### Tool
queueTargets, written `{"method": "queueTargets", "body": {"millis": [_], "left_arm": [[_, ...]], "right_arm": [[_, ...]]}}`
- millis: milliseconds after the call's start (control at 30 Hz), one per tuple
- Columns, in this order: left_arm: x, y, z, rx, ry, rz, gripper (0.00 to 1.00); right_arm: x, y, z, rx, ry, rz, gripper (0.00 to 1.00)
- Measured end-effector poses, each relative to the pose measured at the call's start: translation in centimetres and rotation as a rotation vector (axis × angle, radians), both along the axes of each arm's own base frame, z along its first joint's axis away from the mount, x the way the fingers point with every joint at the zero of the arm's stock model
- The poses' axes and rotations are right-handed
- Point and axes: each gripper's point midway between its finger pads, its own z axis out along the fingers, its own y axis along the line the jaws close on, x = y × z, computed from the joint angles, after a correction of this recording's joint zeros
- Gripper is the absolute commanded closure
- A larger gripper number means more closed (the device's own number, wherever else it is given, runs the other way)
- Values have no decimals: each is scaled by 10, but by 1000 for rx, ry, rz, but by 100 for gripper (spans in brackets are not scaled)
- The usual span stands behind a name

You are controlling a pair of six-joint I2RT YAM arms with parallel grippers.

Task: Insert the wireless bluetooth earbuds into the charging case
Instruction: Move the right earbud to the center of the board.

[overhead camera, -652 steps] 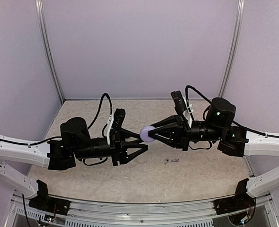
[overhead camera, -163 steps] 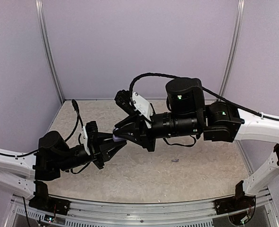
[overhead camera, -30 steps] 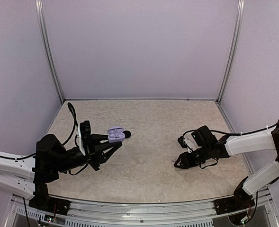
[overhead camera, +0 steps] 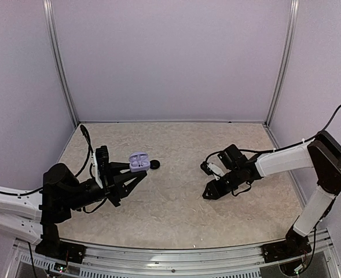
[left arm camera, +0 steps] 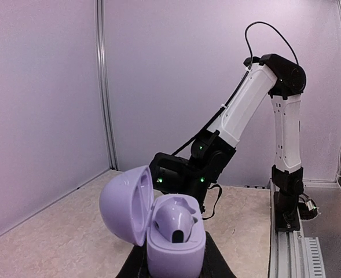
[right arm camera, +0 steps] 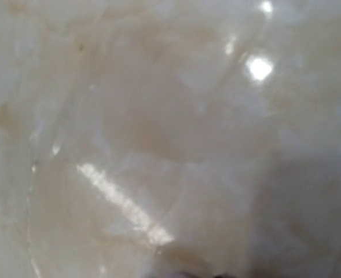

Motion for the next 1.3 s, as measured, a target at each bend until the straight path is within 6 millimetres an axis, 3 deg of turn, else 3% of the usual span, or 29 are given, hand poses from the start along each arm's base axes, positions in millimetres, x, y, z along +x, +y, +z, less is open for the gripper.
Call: {"method": "queueTargets", "body": {"millis": [300, 500, 633, 767, 1000, 1300], "left_arm": [[0, 1, 1, 0, -4, 0, 92], [-2, 4, 4, -3, -11, 1, 92], [-3, 6, 7, -7, -16, 2, 92], [-3, 7, 9, -12, -21, 2, 92], [-5, 10, 10, -21, -25, 2, 92], [-6, 12, 12, -27, -28, 2, 92]], "right_arm": [[-11, 14, -4, -147, -53, 115, 80], [-20, 28, -4, -207, -70, 190, 82], [-43, 42, -4, -222, -58, 273, 82], [-80, 55, -4, -233, -24, 390, 81], [-129, 52, -7, -306, 42, 530, 75], [-136, 53, -8, -452, 52, 557, 70]]}}
